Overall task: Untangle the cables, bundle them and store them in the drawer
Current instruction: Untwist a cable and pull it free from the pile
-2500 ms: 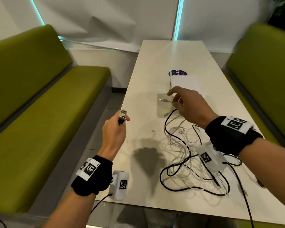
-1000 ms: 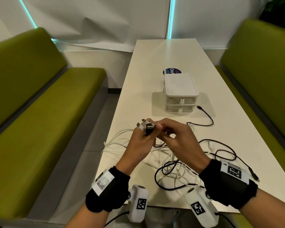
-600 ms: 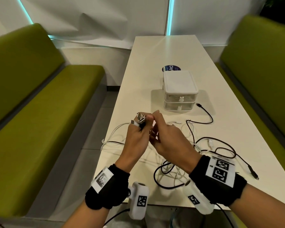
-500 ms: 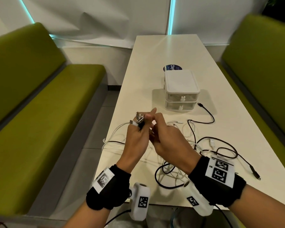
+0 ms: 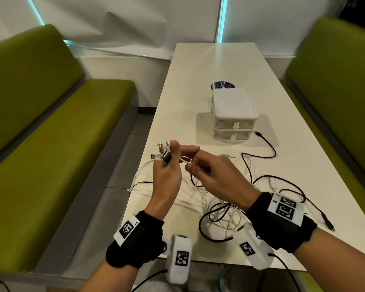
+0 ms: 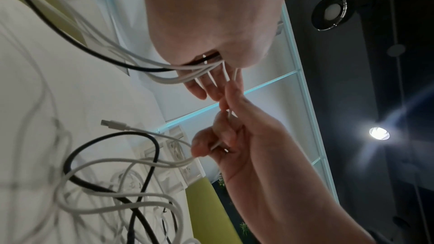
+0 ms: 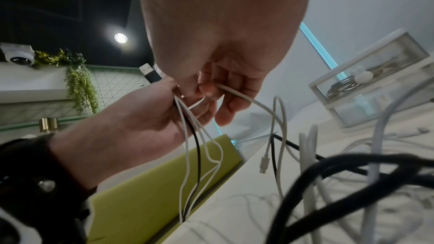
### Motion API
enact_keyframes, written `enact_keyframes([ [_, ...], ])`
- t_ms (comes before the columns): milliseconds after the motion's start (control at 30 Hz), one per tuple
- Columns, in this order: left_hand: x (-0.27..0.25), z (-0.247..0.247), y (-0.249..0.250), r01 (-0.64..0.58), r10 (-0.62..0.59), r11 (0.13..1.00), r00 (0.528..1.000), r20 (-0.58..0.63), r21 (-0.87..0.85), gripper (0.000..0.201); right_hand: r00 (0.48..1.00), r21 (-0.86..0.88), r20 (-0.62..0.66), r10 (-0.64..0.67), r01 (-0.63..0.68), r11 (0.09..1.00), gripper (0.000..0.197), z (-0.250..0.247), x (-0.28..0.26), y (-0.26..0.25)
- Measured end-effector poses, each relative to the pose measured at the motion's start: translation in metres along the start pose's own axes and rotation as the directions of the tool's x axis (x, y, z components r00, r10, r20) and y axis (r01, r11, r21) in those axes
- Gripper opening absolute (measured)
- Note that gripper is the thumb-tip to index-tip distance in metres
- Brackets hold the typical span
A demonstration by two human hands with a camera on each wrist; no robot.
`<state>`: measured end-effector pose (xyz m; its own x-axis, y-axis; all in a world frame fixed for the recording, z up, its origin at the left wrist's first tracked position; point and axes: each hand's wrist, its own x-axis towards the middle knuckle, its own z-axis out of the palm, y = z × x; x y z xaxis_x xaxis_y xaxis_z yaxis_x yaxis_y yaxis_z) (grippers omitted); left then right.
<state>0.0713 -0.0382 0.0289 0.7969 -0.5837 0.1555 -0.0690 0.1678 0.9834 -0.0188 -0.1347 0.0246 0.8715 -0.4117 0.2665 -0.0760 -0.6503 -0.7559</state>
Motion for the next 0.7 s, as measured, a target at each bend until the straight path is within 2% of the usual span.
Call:
enact_keyframes([
  [167, 0.005, -0.002, 0.007, -0.066, 0.065, 0.997, 0.998, -0.021, -0.027, 0.067, 0.998, -0.006, 0.062, 0.02, -0.019, 1.0, 0.054, -0.009, -0.001, 0.001],
  [267, 0.011, -0.004, 0.018, -0.056, 0.056, 0.989, 0.998, -0.003, -0.139, 0.067, 0.996, 0.028, 0.079, 0.045, -0.048, 0.998, 0.054, -0.017, -0.001, 0.002],
  [400, 0.011, -0.001, 0.03, 0.004, 0.041, 0.935, 0.992, 0.119, -0.355, 0.059, 0.991, -0.012, 0.097, 0.095, -0.094, 0.995, 0.057, -0.024, 0.007, 0.009],
  [533, 0.011, -0.009, 0.041, 0.131, -0.009, 0.871, 0.968, 0.251, -0.474, 0.064, 0.979, -0.217, 0.132, 0.155, -0.124, 0.968, 0.062, -0.029, 0.01, 0.025],
  [600, 0.013, -0.014, 0.044, 0.13, -0.022, 0.915, 0.961, 0.275, -0.381, 0.061, 0.978, -0.231, 0.128, 0.167, -0.135, 0.964, 0.066, -0.032, 0.005, 0.036],
  [667, 0.014, -0.015, 0.04, 0.049, -0.017, 0.994, 0.958, 0.288, -0.102, 0.058, 0.983, -0.208, 0.088, 0.162, -0.141, 0.968, 0.069, -0.033, 0.002, 0.042],
  [700, 0.012, -0.014, 0.036, -0.011, -0.013, 0.997, 0.952, 0.306, 0.074, 0.057, 0.987, -0.201, 0.053, 0.15, -0.137, 0.97, 0.066, -0.034, 0.002, 0.04],
])
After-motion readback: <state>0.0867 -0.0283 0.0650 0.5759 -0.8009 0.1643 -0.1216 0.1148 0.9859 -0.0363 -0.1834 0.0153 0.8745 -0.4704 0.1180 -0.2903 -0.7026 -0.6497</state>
